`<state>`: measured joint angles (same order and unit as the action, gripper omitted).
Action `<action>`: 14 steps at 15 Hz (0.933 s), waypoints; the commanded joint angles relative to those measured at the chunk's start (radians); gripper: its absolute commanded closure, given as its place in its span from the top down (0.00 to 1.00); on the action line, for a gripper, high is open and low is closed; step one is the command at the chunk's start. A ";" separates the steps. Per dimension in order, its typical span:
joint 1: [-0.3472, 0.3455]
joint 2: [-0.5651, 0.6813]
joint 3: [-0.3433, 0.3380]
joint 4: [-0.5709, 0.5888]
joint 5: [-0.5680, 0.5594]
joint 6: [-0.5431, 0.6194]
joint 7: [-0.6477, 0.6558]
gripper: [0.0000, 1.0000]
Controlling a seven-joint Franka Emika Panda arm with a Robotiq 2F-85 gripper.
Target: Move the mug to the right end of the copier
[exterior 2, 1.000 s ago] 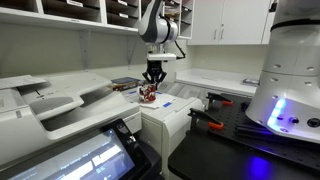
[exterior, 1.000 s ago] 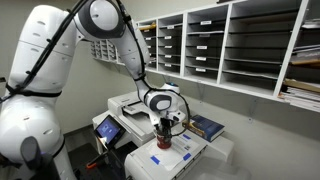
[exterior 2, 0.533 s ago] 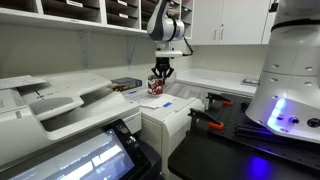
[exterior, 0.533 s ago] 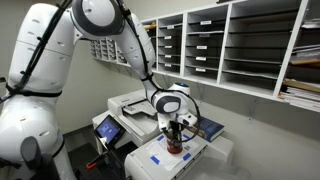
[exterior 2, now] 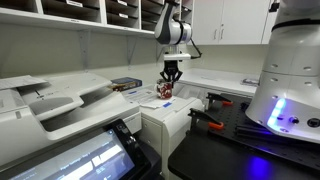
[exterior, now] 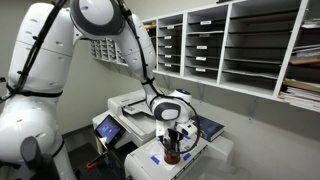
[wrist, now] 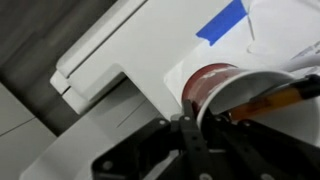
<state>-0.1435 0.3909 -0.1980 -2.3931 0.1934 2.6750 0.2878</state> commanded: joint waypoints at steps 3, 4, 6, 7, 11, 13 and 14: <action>-0.069 -0.114 0.053 -0.106 0.097 -0.005 -0.135 0.03; -0.063 -0.125 0.042 -0.124 0.093 0.015 -0.131 0.03; -0.069 -0.145 0.034 -0.146 0.090 0.008 -0.141 0.03; -0.070 -0.152 0.031 -0.159 0.084 0.012 -0.142 0.03; -0.054 -0.146 0.010 -0.199 0.043 0.053 -0.115 0.03; -0.043 -0.130 0.001 -0.212 0.019 0.106 -0.099 0.03; -0.037 -0.122 -0.003 -0.217 0.009 0.137 -0.091 0.03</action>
<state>-0.2054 0.2706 -0.1803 -2.5856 0.2362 2.7342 0.1784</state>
